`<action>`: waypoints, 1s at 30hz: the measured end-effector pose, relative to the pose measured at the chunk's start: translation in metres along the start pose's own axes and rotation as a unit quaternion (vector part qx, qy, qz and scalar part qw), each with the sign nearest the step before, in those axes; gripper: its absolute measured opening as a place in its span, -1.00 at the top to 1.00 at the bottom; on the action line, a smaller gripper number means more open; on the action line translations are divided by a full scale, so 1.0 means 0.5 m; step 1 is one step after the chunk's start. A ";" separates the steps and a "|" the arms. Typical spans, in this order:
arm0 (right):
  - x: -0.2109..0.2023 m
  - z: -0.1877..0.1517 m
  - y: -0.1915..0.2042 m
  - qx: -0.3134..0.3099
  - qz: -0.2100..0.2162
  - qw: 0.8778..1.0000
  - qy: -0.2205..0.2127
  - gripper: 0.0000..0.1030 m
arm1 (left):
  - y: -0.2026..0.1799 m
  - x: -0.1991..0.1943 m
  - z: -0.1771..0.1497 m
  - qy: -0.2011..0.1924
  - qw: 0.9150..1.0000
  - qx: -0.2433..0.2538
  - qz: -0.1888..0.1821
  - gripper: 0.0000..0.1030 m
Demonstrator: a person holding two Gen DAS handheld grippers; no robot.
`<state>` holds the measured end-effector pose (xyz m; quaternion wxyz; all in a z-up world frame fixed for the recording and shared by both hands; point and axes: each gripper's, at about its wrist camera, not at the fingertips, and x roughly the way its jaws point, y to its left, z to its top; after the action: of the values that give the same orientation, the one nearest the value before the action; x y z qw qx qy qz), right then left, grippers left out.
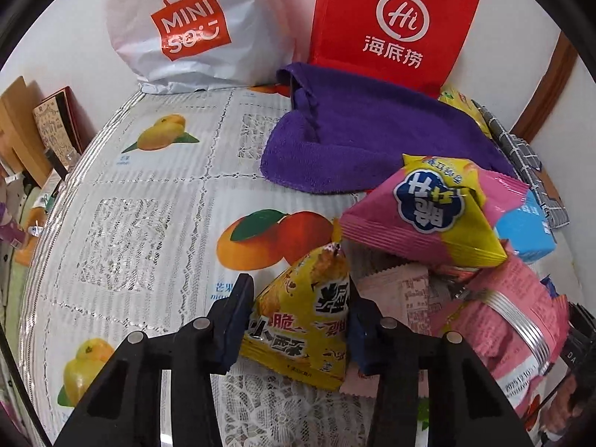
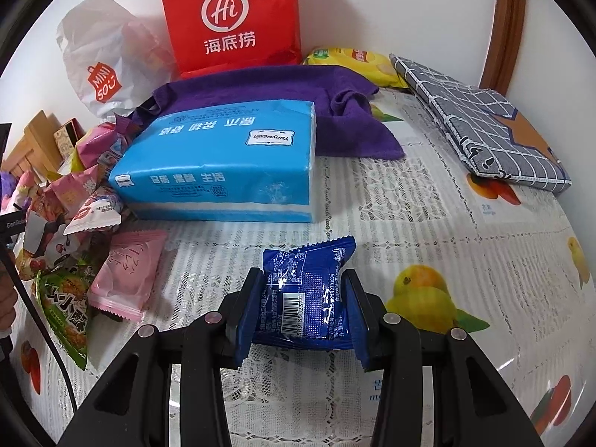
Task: Organize snacks
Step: 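Carry the blue packet with the right tool while the left carries the yellow bag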
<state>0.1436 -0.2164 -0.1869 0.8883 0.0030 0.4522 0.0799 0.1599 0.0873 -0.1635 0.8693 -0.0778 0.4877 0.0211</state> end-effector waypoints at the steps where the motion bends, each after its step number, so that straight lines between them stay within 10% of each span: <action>1: -0.003 0.000 0.001 0.000 0.000 1.000 -0.002 0.17 | 0.002 -0.004 -0.001 -0.001 1.000 0.000 -0.002 0.16; 30: -0.134 0.023 0.021 -0.005 0.001 0.998 -0.055 0.17 | -0.073 -0.186 -0.015 -0.043 0.997 0.029 -0.058 0.16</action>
<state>0.1128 -0.2151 -0.1257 0.9119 0.0038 0.4020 0.0825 0.1089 0.0539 -0.0840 0.8912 -0.0798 0.4447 -0.0401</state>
